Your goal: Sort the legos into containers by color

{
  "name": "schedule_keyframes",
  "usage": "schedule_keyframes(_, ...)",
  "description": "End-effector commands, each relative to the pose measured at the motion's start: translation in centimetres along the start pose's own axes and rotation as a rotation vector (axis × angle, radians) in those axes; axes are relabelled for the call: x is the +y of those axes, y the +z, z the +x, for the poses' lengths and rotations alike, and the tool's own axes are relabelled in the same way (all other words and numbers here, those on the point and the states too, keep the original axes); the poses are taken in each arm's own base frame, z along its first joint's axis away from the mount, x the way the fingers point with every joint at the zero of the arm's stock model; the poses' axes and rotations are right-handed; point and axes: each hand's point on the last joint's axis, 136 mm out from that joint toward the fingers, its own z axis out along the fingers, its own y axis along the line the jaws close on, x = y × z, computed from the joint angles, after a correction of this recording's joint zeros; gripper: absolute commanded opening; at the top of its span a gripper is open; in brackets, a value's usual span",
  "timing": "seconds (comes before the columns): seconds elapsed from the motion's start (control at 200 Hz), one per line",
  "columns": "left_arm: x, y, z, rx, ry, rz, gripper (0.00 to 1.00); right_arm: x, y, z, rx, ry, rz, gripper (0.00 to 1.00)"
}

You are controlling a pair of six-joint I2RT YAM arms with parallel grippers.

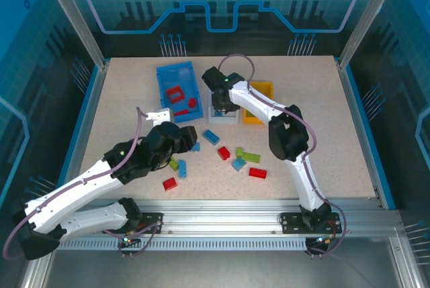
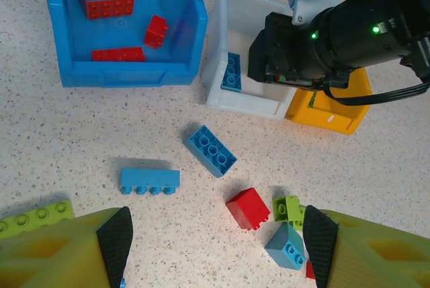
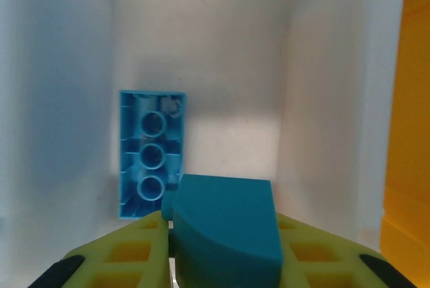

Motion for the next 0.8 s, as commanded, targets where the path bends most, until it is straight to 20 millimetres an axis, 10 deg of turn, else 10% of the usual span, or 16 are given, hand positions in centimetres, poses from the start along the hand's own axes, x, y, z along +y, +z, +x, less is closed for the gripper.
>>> schedule_keyframes(0.0, 0.5, -0.1, -0.2, -0.003, 0.02, -0.024, 0.72, -1.2, 0.9, 0.7, 0.057, 0.025, 0.055, 0.33)
schedule_keyframes(0.385, 1.1, 0.7, 1.2, 0.034, 0.035, -0.039, 0.72, 0.9, -1.3, 0.3, 0.014, 0.014, -0.017, 0.55)
schedule_keyframes(0.795, 7.8, 1.3, 8.8, 0.305, 0.0, -0.318, 0.71, 1.4, -13.2, -0.2, -0.256, -0.026, -0.185, 0.55)
